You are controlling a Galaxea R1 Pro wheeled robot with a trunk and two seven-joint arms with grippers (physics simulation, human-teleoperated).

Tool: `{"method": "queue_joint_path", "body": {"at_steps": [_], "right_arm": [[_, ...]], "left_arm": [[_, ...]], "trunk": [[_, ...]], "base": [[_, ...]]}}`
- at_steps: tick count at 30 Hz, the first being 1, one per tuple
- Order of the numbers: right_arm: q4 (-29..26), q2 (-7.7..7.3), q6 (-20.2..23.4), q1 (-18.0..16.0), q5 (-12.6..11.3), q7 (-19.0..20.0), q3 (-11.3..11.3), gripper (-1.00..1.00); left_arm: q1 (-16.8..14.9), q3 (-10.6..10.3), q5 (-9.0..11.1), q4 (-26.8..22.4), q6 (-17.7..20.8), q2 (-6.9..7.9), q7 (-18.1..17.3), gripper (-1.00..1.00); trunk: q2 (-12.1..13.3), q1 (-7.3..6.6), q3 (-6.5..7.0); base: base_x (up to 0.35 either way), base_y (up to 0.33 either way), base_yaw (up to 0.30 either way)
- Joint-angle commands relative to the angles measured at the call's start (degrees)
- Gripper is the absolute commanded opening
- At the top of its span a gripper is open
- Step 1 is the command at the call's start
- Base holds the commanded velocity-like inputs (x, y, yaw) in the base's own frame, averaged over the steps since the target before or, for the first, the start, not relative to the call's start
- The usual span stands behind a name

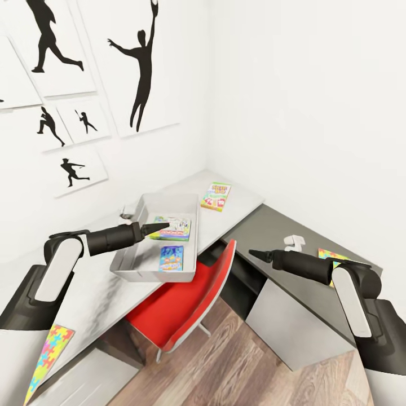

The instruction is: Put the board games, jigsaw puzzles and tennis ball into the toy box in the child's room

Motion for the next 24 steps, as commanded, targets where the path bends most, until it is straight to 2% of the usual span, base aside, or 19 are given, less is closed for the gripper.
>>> {"method": "queue_joint_path", "body": {"at_steps": [1,24], "right_arm": [[-0.01,0.01,0.23,-0.06,0.46,0.5,-0.07,1.0],[0.0,0.03,0.23,-0.06,0.46,0.19,-0.13,1.0]], "left_arm": [[0.47,0.44,-0.27,-0.6,0.11,0.03,-0.36,1.0],[7.43,3.12,0.25,-5.62,0.0,-0.59,-0.36,1.0]], "trunk": [[-0.09,0.03,0.01],[-0.09,0.03,2.15]], "base": [[0.0,0.0,0.0],[0.0,0.0,0.0]]}}
